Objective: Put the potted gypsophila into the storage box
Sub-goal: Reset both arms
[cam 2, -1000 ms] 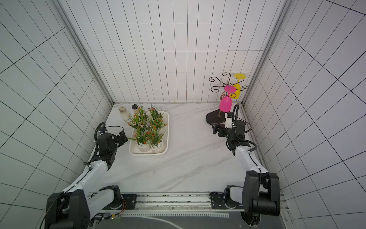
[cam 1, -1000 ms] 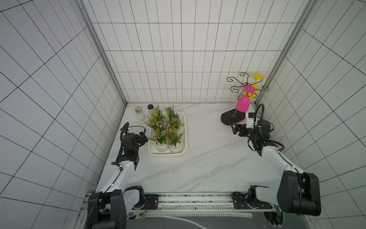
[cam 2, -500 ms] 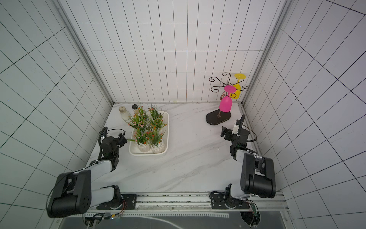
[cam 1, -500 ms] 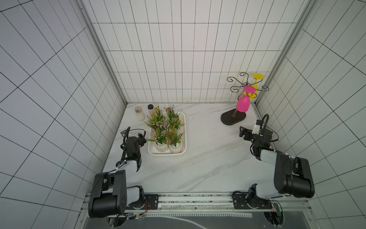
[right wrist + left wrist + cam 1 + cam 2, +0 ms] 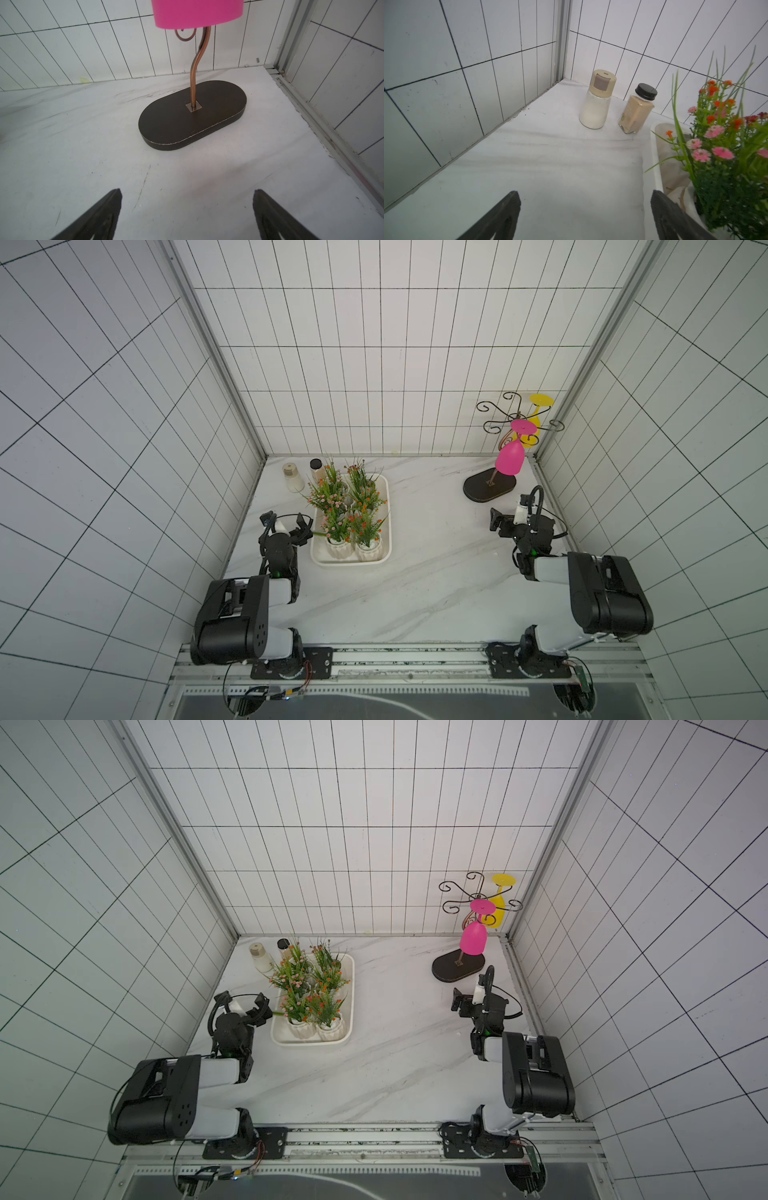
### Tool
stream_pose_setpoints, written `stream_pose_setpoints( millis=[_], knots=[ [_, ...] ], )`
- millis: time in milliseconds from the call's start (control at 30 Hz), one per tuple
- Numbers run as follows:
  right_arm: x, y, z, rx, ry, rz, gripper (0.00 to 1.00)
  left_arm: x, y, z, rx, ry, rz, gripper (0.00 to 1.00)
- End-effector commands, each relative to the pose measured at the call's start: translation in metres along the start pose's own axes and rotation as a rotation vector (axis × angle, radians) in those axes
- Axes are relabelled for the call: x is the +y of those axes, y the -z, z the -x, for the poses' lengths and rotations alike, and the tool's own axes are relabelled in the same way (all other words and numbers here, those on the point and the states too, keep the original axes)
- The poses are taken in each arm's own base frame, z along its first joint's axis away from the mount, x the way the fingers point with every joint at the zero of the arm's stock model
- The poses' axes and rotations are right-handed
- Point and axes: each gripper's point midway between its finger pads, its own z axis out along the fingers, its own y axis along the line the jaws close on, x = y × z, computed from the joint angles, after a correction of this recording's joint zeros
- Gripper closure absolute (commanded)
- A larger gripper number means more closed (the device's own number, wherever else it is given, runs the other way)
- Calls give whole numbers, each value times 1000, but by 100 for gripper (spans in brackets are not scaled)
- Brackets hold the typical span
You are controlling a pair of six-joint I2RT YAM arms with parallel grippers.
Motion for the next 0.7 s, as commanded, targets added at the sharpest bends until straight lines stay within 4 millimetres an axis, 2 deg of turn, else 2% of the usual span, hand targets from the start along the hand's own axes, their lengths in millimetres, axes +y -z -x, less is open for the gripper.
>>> stream_pose_setpoints(
  millis=[0,167,267,400,533,667],
  knots=[
    [-4,1,13,-45,47,-42,1,-18,-1,20,-71,-48,-55,3],
    [-3,7,15,-77,52,-43,1,-41,2,12,-85,-141,-96,3],
    [-2,8,14,-80,54,-40,1,-43,1,2,-100,-156,-113,3],
    [-1,18,14,-123,59,-42,1,-44,4,7,-151,-158,-120,3],
    [0,28,11,-170,61,-47,1,-48,-6,0,-76,-179,-111,3],
    [0,28,11,-170,66,-49,1,-58,-19,-6,-15,-225,-90,3]
  ],
)
